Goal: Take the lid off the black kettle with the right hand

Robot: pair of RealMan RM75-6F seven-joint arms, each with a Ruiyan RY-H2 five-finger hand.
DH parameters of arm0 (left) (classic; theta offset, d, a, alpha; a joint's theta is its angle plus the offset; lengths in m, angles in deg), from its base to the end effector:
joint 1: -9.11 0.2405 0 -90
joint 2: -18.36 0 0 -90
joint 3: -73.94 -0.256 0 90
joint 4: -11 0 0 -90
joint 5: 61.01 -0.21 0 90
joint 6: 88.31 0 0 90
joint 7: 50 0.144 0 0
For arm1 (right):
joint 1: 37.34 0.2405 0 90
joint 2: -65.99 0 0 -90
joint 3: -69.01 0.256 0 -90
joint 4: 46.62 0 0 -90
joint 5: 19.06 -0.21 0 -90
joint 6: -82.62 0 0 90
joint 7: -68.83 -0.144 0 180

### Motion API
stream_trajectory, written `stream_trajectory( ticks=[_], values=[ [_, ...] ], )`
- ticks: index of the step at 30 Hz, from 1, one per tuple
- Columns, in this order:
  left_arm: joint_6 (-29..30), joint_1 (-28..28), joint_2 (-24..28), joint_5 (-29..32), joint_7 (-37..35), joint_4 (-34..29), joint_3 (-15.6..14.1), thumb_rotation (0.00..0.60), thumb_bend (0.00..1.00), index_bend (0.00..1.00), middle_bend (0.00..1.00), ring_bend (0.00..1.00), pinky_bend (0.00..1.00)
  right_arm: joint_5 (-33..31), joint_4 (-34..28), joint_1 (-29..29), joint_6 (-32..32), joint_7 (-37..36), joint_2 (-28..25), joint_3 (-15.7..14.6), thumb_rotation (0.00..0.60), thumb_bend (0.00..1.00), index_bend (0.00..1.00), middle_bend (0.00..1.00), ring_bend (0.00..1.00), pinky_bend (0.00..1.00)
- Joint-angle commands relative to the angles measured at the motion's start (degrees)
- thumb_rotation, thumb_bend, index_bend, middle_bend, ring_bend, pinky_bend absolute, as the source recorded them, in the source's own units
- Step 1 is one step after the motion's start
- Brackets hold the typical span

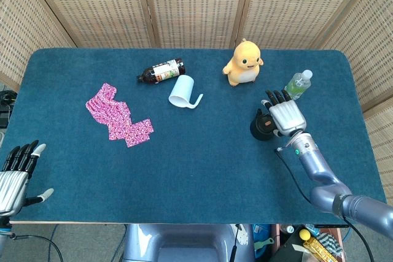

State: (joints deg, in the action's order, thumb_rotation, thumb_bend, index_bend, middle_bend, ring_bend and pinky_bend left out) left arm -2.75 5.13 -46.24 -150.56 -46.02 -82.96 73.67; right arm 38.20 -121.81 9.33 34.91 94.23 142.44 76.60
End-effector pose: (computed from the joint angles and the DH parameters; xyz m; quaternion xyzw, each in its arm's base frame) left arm -0.3028 0.1639 0.1443 -0.6257 -0.3811 -0.3724 0.5697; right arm -0.2116 -0.4080 0.0717 0.7601 -0.2846 0.2359 0.5344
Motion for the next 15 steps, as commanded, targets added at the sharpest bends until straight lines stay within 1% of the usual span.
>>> stream_trajectory(
  ticks=[1, 5, 7, 13, 15],
  values=[
    [0.09, 0.02, -0.05, 0.05, 0.18, 0.03, 0.06, 0.6, 0.12, 0.0, 0.0, 0.0, 0.0, 8.17, 2.66, -1.72, -1.32, -10.41, 0.46, 0.95, 0.6, 0.32, 0.32, 0.02, 0.0, 0.11],
    [0.17, 0.01, -0.14, 0.12, 0.34, -0.01, 0.16, 0.6, 0.12, 0.0, 0.0, 0.0, 0.0, 9.68, 4.77, -1.65, -1.15, -12.51, 1.47, 0.91, 0.6, 0.33, 0.41, 0.03, 0.0, 0.11],
    [0.13, -0.03, -0.13, 0.18, 0.3, -0.02, 0.2, 0.6, 0.12, 0.0, 0.0, 0.0, 0.0, 9.99, 5.69, -1.49, -0.72, -13.25, 1.94, 0.97, 0.6, 0.36, 0.44, 0.03, 0.0, 0.11],
    [0.01, -0.07, -0.02, 0.53, -0.1, 0.11, 0.33, 0.6, 0.12, 0.0, 0.0, 0.0, 0.0, 9.82, 8.25, -0.71, 1.08, -13.93, 3.48, 1.22, 0.6, 0.45, 0.47, 0.04, 0.0, 0.11],
    [0.05, -0.07, 0.03, 0.62, -0.3, 0.19, 0.41, 0.6, 0.12, 0.0, 0.0, 0.0, 0.0, 9.66, 9.21, -0.45, 1.84, -13.82, 4.15, 1.17, 0.6, 0.45, 0.47, 0.04, 0.0, 0.11]
  ],
)
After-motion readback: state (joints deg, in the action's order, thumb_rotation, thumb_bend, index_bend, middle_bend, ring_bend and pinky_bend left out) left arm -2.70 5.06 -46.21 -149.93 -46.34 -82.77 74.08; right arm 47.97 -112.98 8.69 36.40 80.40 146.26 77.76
